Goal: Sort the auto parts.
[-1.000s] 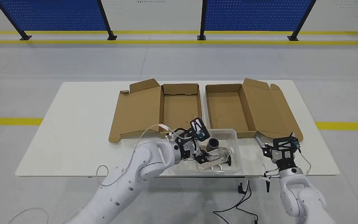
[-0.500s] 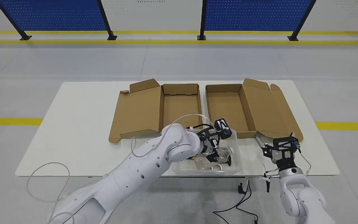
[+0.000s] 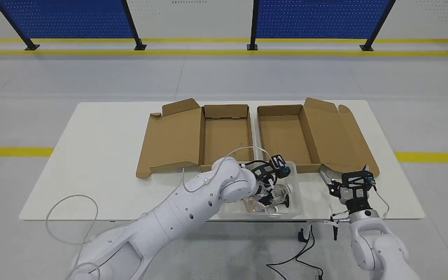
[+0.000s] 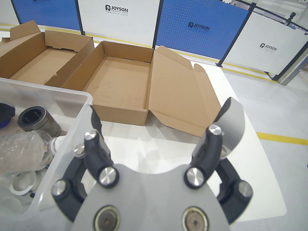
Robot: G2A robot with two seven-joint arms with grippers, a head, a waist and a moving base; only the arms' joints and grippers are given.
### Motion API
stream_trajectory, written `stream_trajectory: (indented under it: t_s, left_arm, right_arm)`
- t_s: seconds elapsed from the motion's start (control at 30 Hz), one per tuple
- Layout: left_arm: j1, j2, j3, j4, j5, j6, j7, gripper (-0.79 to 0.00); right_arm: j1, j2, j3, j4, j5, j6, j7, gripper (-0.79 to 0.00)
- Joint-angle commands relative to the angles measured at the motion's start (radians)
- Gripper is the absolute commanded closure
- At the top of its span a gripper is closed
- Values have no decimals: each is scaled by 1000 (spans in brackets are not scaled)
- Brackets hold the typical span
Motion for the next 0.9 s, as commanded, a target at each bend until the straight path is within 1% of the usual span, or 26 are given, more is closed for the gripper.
stream_trajectory:
  t_s: [0.0,0.17,0.37,0.43,0.53,0.57,0.67,0.8,0.87]
  left_arm:
    - [-3,-6,5,13,1,-1,-6,-640]
    - [-6,-19,16,44,7,-2,-12,-585]
    - [-16,-37,29,81,14,-10,-20,-554]
    - [-20,-42,32,88,16,-14,-25,-496]
    - [-24,-50,34,100,16,-17,-31,-453]
    - [-25,-52,35,106,17,-20,-34,-449]
    - [-29,-59,38,124,16,-28,-40,-477]
    - [-30,-68,40,143,16,-35,-40,-548]
    - [-31,-72,41,149,15,-37,-41,-545]
  right_arm:
    - [0,0,0,0,0,0,0,-785]
    - [0,0,0,0,0,0,0,-785]
    - [0,0,0,0,0,0,0,-785]
    - [0,0,0,0,0,0,0,-785]
    - [0,0,0,0,0,0,0,-785]
    - [0,0,0,0,0,0,0,-785]
    - [0,0,0,0,0,0,0,-785]
    - [0,0,0,0,0,0,0,-785]
    - [0,0,0,0,0,0,0,-785]
